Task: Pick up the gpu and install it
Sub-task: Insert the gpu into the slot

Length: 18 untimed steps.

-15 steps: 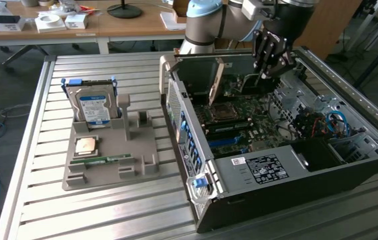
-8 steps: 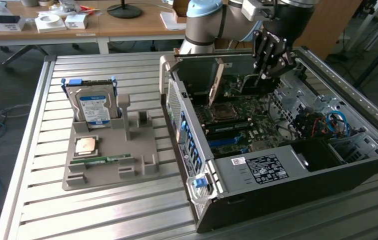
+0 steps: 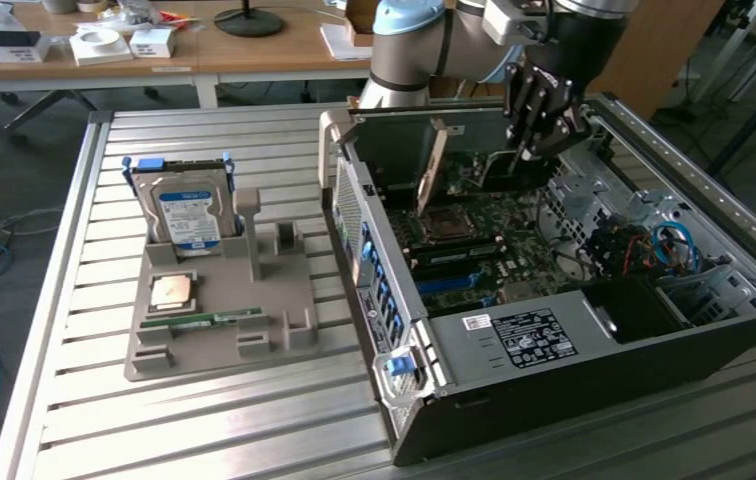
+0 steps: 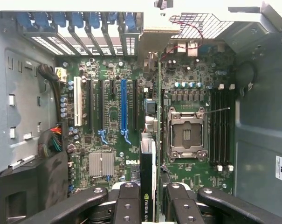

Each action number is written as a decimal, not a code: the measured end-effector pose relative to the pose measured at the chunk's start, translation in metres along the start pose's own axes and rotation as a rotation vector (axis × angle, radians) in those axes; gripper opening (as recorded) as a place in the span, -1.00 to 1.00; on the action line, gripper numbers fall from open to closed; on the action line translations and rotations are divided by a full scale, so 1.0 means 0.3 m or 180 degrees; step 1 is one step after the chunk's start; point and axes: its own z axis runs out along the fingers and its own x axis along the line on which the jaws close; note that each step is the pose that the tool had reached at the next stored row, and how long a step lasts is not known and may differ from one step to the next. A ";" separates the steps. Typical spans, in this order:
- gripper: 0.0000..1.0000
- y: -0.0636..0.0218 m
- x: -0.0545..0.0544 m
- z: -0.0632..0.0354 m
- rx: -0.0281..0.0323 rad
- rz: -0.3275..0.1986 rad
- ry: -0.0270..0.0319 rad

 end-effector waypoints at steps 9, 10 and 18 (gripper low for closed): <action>-0.47 0.000 0.001 0.019 0.0000 0.0000 0.0000; -0.47 -0.001 0.001 0.021 0.0000 0.0000 0.0000; -0.47 -0.001 0.001 0.049 0.0000 0.0000 0.0000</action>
